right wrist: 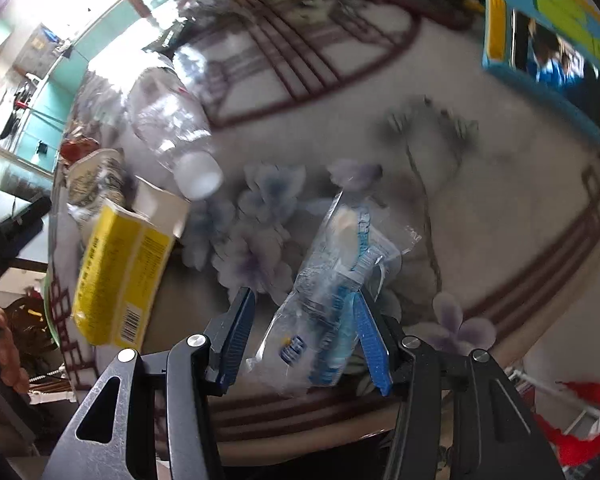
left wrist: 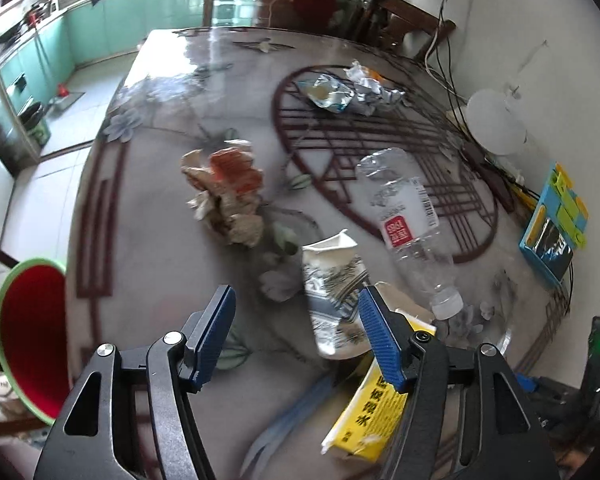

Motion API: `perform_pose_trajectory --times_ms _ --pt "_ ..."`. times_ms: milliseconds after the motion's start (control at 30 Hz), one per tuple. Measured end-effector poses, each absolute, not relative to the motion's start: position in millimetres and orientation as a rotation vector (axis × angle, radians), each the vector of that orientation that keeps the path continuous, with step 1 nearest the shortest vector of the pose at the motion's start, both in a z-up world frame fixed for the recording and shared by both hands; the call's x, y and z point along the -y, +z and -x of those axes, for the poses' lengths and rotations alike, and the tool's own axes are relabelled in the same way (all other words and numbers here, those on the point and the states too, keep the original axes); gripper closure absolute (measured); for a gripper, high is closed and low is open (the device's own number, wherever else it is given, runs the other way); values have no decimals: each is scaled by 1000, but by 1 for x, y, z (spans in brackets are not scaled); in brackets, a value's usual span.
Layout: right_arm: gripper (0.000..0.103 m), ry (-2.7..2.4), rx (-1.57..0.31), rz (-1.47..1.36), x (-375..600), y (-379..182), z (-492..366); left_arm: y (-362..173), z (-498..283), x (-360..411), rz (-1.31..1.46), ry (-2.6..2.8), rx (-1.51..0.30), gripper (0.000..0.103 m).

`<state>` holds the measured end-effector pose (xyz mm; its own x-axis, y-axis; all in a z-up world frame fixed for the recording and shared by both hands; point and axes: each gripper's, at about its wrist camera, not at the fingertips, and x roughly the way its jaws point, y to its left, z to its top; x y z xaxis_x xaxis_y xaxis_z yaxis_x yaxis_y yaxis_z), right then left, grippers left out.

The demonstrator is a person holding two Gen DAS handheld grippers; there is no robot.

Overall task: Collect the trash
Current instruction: 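Grasp the clear plastic bag with the right gripper while the left moves to the white paper cup, then grasp the white patterned paper cup with the left gripper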

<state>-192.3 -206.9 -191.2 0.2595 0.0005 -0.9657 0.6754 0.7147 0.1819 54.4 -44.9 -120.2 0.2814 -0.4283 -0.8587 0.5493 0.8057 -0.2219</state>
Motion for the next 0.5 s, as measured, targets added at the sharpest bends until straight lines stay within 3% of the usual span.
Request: perform_pose_trajectory --times_ms 200,267,300,333,500 --pt "53 -480 -1252 -634 216 -203 190 -127 -54 50 -127 -626 -1136 37" --pt "62 -445 -1255 -608 217 -203 183 -130 -55 54 -118 -619 -1145 37" --pt "77 -423 -1248 -601 218 -202 179 -130 -56 57 -116 -616 -1151 37" --pt "83 -404 -1248 -593 218 -202 174 -131 -57 59 -114 -613 -1155 37" --pt "89 -346 -1209 -530 221 -193 143 -138 -60 72 -100 -611 -1182 37"
